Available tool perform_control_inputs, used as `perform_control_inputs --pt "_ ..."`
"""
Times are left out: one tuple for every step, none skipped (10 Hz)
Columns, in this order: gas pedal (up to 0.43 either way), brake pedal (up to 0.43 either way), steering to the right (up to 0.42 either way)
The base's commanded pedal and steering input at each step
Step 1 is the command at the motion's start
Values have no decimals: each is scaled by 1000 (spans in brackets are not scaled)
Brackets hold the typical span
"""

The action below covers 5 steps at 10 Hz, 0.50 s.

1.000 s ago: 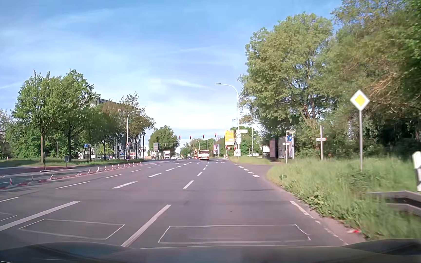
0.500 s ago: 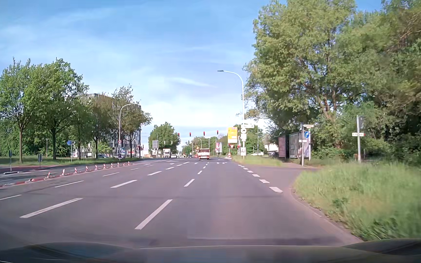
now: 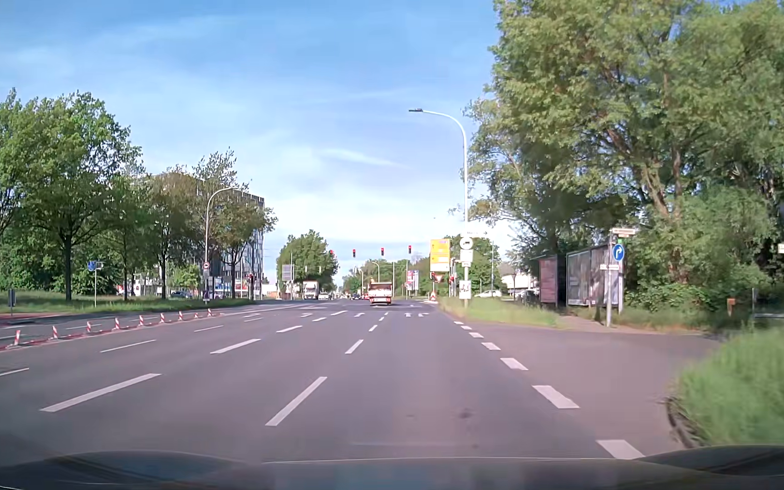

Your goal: Follow the waypoints while adhering to traffic rules and regulations

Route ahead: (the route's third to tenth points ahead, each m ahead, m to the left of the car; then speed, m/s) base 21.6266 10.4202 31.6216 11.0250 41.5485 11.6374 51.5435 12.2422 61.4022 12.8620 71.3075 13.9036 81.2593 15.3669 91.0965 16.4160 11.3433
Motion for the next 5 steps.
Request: perform_control_inputs --pt "0 134 -7" --pt "0 140 -7" --pt "0 140 -7" --pt "0 152 -7" --pt "0 152 -7"
